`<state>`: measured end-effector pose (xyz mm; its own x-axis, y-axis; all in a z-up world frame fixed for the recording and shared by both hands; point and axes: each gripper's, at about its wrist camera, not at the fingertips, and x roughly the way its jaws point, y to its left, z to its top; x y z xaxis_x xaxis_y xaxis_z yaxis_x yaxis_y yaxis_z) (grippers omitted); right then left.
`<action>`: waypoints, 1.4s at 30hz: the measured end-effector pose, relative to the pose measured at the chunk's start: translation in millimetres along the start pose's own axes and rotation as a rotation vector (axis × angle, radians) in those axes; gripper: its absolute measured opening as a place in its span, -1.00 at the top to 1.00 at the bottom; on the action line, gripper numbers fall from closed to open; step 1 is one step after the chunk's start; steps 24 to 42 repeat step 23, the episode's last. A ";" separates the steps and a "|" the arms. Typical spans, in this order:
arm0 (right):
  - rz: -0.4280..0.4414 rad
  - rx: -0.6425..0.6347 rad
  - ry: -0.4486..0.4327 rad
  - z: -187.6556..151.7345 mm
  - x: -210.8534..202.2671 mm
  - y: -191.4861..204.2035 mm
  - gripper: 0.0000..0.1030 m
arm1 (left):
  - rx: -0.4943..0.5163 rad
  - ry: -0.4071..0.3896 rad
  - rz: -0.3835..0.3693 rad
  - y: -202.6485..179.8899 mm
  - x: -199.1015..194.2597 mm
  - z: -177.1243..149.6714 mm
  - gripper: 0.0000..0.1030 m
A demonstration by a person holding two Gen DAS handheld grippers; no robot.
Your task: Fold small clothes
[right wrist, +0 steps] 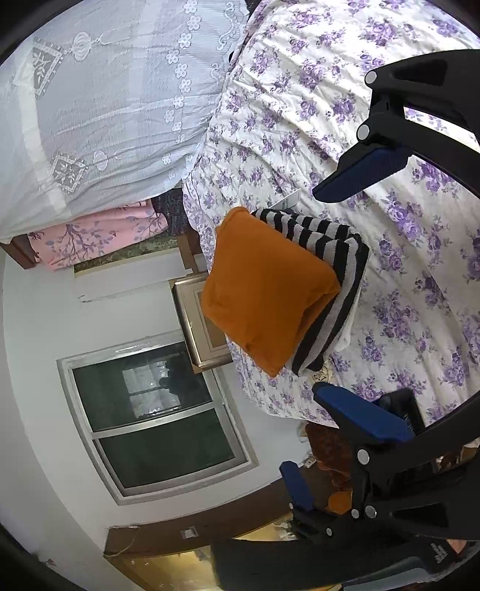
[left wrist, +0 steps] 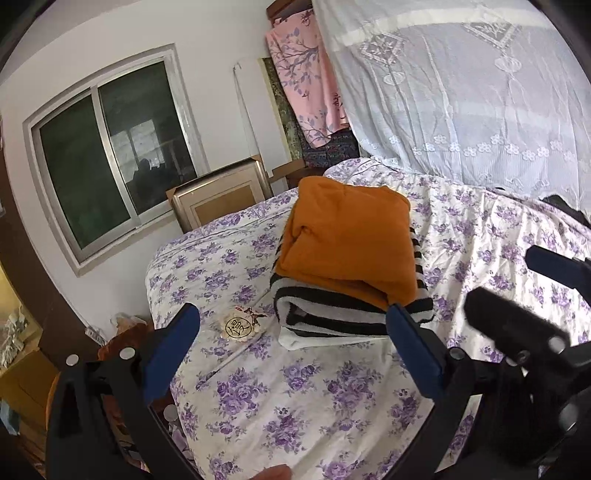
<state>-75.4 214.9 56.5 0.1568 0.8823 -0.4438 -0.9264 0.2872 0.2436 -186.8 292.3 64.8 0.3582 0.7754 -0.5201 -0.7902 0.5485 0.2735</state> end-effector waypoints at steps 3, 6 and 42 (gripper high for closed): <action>0.000 -0.002 0.001 -0.3 0.6 0.9 -0.93 | 0.011 -0.003 0.000 -4.2 -0.9 -0.9 -0.91; -0.004 0.004 -0.011 0.0 -1.2 0.0 -0.93 | 0.001 -0.012 0.000 -2.3 -2.0 -1.2 -0.91; -0.017 0.024 -0.031 2.5 -8.4 -10.8 -0.93 | -0.053 0.004 0.008 12.2 3.6 1.0 -0.91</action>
